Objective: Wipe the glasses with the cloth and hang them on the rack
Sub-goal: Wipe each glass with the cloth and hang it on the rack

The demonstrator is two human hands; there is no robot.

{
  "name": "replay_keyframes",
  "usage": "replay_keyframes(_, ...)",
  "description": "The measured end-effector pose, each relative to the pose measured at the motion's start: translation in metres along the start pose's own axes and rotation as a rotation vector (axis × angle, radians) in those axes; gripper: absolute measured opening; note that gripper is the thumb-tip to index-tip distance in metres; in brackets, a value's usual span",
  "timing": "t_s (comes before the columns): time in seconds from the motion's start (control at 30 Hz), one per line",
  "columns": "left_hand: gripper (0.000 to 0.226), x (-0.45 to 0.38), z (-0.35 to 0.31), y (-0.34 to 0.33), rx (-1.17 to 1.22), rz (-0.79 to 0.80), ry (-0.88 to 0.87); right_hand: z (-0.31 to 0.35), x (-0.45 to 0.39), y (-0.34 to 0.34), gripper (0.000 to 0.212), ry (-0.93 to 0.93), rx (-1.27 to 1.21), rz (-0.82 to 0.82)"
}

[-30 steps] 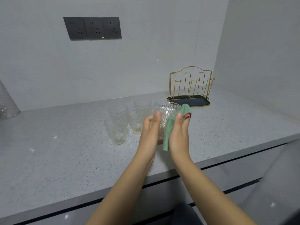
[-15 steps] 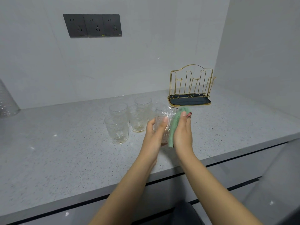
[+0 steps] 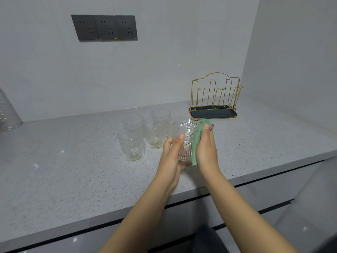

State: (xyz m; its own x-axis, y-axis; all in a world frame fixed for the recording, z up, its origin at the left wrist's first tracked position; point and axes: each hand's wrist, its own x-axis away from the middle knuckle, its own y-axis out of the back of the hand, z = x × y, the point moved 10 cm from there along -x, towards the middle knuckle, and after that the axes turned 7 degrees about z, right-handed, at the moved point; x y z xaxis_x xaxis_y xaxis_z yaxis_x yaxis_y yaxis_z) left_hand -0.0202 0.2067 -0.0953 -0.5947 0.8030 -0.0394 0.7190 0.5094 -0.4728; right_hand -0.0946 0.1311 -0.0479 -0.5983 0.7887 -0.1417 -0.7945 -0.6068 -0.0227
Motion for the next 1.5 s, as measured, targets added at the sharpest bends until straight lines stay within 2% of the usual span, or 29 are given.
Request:
replay_keyframes(0.1,0.053,0.001,0.002,-0.004,0.022,0.108,0.062,0.008,-0.012,0.009,0.049,0.016,-0.021,-0.030)
replay_keyframes(0.17,0.052,0.000,0.001,0.000,-0.038,0.149,0.097,0.017,-0.020,0.022,0.031,0.017,0.017,-0.063)
replay_keyframes(0.2,0.052,-0.001,0.000,0.002,-0.085,0.159,0.109,0.022,-0.023,0.022,0.025,0.012,0.049,-0.014)
replay_keyframes(0.27,0.063,-0.001,-0.003,0.009,-0.148,0.143,0.126,0.029,-0.024,0.015,0.026,0.018,0.118,0.139)
replay_keyframes(0.33,0.068,-0.003,-0.006,0.016,-0.129,0.108,0.128,0.033,-0.020,0.014,0.031,0.048,0.226,0.202)
replay_keyframes(0.4,0.059,-0.004,-0.012,0.018,-0.084,0.094,0.111,0.028,-0.015,0.007,0.039,0.042,0.296,0.325)
replay_keyframes(0.53,0.041,-0.005,-0.022,0.012,-0.075,0.145,0.134,0.015,-0.001,-0.006,0.069,-0.033,0.282,0.674)
replay_keyframes(0.57,0.037,-0.005,-0.022,0.010,-0.094,0.156,0.170,0.015,0.005,-0.011,0.065,-0.022,0.301,0.765)
replay_keyframes(0.63,0.039,-0.005,-0.017,0.008,-0.120,0.168,0.248,0.016,0.022,-0.027,0.037,0.008,0.343,0.955)
replay_keyframes(0.7,0.044,-0.005,-0.009,0.004,-0.136,0.195,0.307,0.017,0.035,-0.040,0.041,0.015,0.326,1.060)
replay_keyframes(0.83,0.024,-0.005,-0.006,0.000,-0.198,0.198,0.333,0.014,0.030,-0.044,0.040,-0.002,0.290,1.019)
replay_keyframes(0.93,0.030,-0.003,-0.010,0.000,-0.291,0.229,0.367,0.016,0.034,-0.044,0.035,0.015,0.340,1.003)
replay_keyframes(0.97,0.036,-0.002,-0.010,0.001,-0.305,0.245,0.407,0.015,0.038,-0.046,0.035,0.082,0.469,1.017)
replay_keyframes(1.07,0.044,0.004,-0.006,0.004,-0.283,0.290,0.547,0.016,0.045,-0.055,0.042,0.445,1.071,1.007)
replay_keyframes(1.1,0.047,0.005,-0.007,0.006,-0.270,0.292,0.568,0.016,0.043,-0.056,0.041,0.483,1.114,0.982)
replay_keyframes(1.13,0.049,0.004,-0.009,0.008,-0.267,0.288,0.560,0.019,0.041,-0.056,0.038,0.450,1.048,0.965)
replay_keyframes(1.2,0.051,-0.001,-0.018,0.011,-0.244,0.274,0.449,0.023,0.028,-0.050,0.029,0.225,0.634,0.927)
replay_keyframes(1.3,0.049,-0.002,-0.032,0.016,-0.300,0.223,0.131,0.014,0.012,-0.042,0.024,-0.152,-0.051,0.811)
replay_keyframes(1.37,0.048,0.000,-0.039,0.022,-0.445,0.164,-0.043,0.007,0.014,-0.048,0.026,-0.260,-0.271,0.799)
replay_keyframes(1.43,0.051,-0.002,-0.040,0.027,-0.433,0.111,-0.043,0.010,0.023,-0.059,0.029,-0.188,-0.197,0.869)
replay_keyframes(1.5,0.050,-0.002,-0.035,0.028,-0.360,0.105,0.126,0.013,0.035,-0.066,0.035,0.070,0.237,0.947)
